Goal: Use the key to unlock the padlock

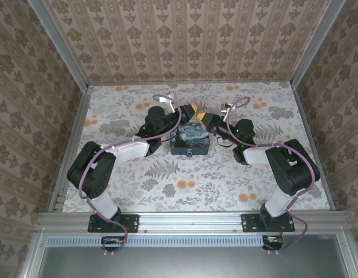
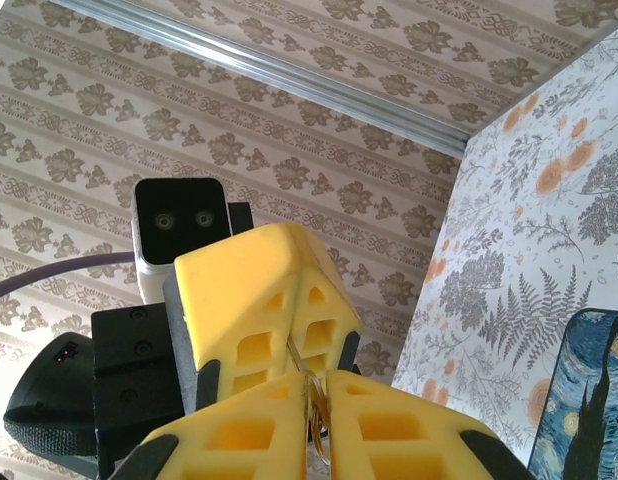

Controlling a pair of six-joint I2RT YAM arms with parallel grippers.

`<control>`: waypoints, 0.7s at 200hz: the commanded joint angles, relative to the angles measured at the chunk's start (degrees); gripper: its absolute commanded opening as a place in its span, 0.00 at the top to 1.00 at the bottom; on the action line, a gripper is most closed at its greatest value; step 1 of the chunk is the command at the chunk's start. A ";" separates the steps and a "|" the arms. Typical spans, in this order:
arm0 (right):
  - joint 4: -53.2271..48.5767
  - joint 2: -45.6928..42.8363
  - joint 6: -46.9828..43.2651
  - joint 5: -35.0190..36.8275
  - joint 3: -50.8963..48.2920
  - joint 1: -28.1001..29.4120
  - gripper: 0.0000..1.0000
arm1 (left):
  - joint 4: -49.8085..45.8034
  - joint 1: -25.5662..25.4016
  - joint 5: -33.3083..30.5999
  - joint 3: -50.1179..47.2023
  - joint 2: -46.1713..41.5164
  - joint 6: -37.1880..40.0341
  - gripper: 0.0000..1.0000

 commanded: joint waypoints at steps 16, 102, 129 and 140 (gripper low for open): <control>2.22 0.61 -0.01 -1.76 2.82 -0.06 0.89 | 1.60 -0.50 0.12 0.83 0.61 -0.41 1.00; 2.22 0.63 0.09 -2.48 3.63 -0.09 0.84 | 1.73 -1.07 -0.07 1.50 1.93 -0.64 1.00; 2.14 0.77 0.23 -2.53 3.96 -0.11 0.83 | 1.74 -1.21 -0.15 1.33 2.02 -0.63 1.00; 2.14 0.76 0.27 -2.61 4.15 -0.11 0.82 | 1.78 -1.21 -0.16 1.29 2.19 -0.64 1.00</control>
